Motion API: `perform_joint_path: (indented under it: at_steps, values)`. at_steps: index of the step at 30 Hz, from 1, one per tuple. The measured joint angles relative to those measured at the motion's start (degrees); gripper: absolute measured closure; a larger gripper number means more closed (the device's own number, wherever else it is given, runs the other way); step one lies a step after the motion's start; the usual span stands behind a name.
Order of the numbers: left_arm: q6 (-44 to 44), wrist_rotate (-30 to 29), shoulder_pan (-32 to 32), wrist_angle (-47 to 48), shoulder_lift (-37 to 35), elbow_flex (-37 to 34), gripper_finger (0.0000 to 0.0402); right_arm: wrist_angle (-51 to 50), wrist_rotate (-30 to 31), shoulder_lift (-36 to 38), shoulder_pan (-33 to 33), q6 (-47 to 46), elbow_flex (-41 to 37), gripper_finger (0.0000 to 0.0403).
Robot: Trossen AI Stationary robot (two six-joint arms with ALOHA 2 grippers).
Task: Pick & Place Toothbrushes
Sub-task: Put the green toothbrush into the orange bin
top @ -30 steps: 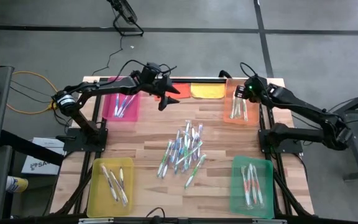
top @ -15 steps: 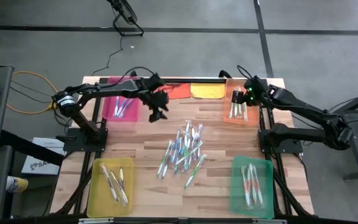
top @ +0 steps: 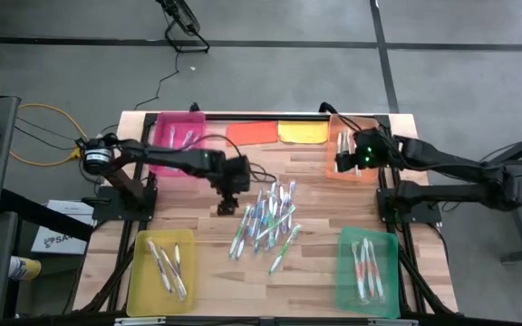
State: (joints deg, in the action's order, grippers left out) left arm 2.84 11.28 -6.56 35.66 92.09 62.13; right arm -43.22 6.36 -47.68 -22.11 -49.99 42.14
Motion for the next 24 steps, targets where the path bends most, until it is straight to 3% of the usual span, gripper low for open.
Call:
perform_joint_path:
  at_steps: [5, 10, 17, 24]
  values:
    - [-21.8, -9.3, 7.0, 0.0, 0.0, 0.0, 0.0161, 0.0, 2.7, 1.2, 8.1, -3.1, 0.0, 0.0228]
    - [-35.6, -15.8, 12.8, 0.1, 0.0, 0.0, 0.0161, 0.0, 6.1, 1.3, 16.3, -6.3, 0.0, 0.0228]
    - [-43.8, -22.1, 16.8, 0.5, 1.7, 0.0, 0.0161, 0.1, 11.1, 1.3, 27.2, -11.9, 0.0, 0.0228]
    - [-46.1, -20.9, 16.7, -2.6, 6.7, -0.1, 0.0161, 0.2, 15.9, 1.3, 36.0, -17.0, 0.0, 0.0228]
